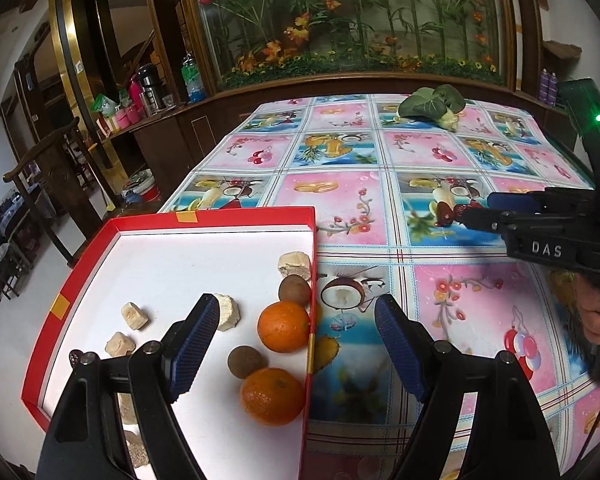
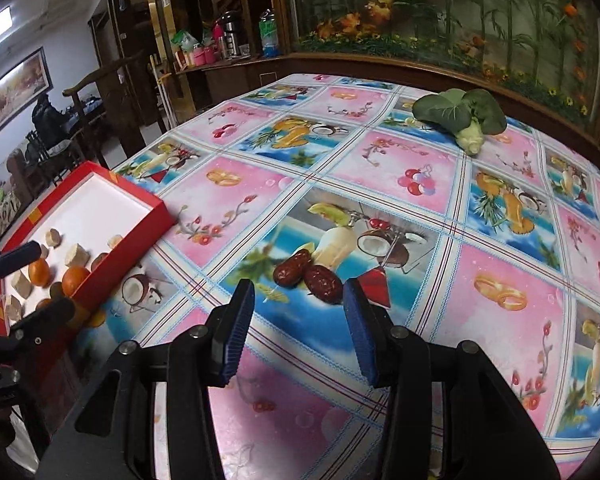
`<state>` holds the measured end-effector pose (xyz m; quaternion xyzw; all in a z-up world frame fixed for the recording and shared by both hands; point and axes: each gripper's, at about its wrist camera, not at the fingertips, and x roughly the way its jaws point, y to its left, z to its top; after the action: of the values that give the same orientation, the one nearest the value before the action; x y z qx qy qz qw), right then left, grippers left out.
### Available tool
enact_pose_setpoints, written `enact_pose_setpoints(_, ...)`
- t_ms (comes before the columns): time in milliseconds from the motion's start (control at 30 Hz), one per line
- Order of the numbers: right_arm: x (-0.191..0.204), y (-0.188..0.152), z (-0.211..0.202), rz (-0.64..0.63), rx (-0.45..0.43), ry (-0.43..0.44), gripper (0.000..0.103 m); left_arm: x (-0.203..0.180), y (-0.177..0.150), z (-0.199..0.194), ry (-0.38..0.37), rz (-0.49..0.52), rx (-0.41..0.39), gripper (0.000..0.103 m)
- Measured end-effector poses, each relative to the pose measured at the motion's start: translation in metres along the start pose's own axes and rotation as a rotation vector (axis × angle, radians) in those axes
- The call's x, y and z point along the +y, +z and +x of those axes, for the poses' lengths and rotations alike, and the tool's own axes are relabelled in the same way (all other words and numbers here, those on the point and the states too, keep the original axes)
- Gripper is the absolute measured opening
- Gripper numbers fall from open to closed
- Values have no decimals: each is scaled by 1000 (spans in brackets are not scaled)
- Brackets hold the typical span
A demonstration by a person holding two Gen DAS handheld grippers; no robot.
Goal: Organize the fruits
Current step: 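Move both open tools back over the dark red dates on the cloth, then grasp a dark red date with the right tool while the left tool grasps another date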
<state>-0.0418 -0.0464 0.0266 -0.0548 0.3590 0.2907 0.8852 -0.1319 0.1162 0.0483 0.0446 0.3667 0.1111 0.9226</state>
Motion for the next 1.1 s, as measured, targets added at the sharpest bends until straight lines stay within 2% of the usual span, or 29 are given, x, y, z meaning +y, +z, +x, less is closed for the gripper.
enact_pose_setpoints(133,-3,-2,16,1,40,-69,48,-5,1,2,-13,6,4,80)
enact_pose_setpoints(267,-8,1,22,55,56,-41,46,-12,1,3,-25,13,9,80)
enact_pose_setpoints(367,-10,4,27,71,67,-60,40,-18,2,3,-32,24,14,80)
enact_pose_setpoints(500,-13,8,32,81,73,-79,27,-27,7,4,-40,44,26,80)
enact_pose_setpoints(533,-14,9,33,81,73,-83,20,-29,8,5,-41,47,28,80)
enact_pose_setpoints(567,-15,9,33,83,74,-86,19,-32,11,6,-42,52,30,80)
enact_pose_setpoints(633,-22,9,32,104,75,-57,19,-34,16,8,-38,55,38,80)
enact_pose_setpoints(700,-33,11,30,146,86,-66,20,-37,22,11,-45,52,47,80)
enact_pose_setpoints(867,-77,13,21,312,96,-69,20,-53,43,25,-71,66,51,80)
enact_pose_setpoints(1000,-101,13,9,413,74,-60,20,-74,59,49,-113,104,56,80)
enact_pose_setpoints(1100,-107,15,3,441,57,-61,20,-89,66,69,-136,145,89,80)
